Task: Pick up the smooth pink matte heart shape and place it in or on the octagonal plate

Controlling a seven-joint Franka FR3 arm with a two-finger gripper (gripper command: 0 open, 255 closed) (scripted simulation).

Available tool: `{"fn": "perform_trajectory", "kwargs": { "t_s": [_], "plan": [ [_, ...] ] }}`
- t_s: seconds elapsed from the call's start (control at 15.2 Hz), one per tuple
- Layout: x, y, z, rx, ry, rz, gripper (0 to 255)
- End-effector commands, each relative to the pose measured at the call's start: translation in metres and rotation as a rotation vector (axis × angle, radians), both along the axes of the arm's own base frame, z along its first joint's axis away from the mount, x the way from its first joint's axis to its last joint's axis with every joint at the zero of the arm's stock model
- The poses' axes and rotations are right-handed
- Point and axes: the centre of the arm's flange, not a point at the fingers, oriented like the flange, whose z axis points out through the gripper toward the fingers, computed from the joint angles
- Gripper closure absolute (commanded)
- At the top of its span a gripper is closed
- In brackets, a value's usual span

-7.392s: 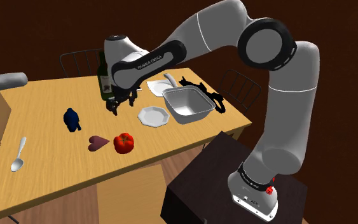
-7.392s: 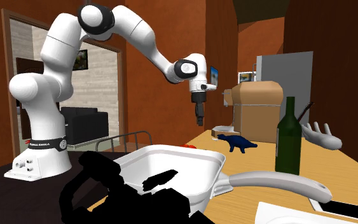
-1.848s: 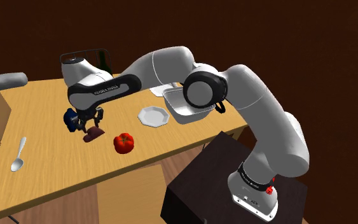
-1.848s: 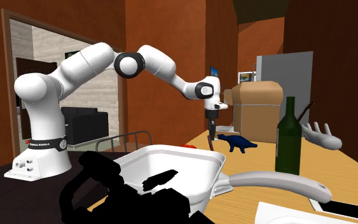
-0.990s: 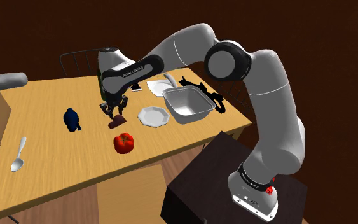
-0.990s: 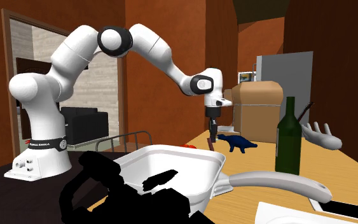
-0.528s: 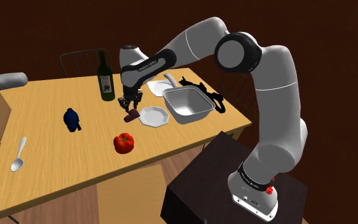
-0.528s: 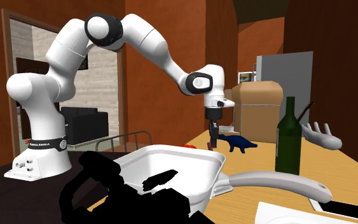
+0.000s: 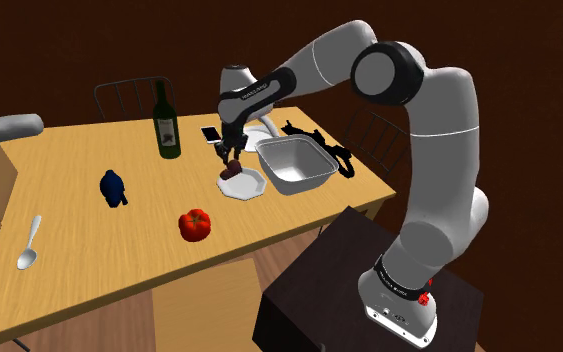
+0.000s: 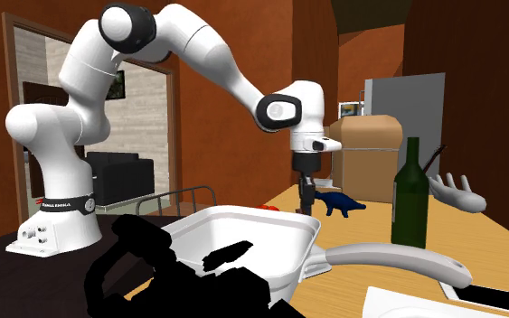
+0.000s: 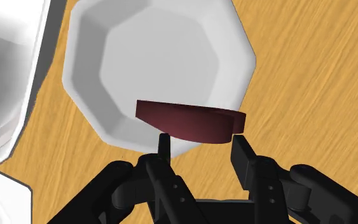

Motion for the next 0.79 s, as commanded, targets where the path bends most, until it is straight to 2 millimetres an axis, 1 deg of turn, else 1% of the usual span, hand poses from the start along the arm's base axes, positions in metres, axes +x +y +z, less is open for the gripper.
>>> {"fn": "perform_trajectory", "kwargs": {
  "t_s": [0.0,0.59,0.66,0.73],
  "plan": [
    [-0.005,-0.023,0.002,0.0,0.0,0.001,255],
    [-0.005,-0.023,-0.046,0.0,0.0,0.001,255],
    [-0.005,-0.024,-0.04,0.0,0.0,0.001,255],
    [-0.005,-0.024,-0.04,0.0,0.0,0.001,0]
  ]
}}
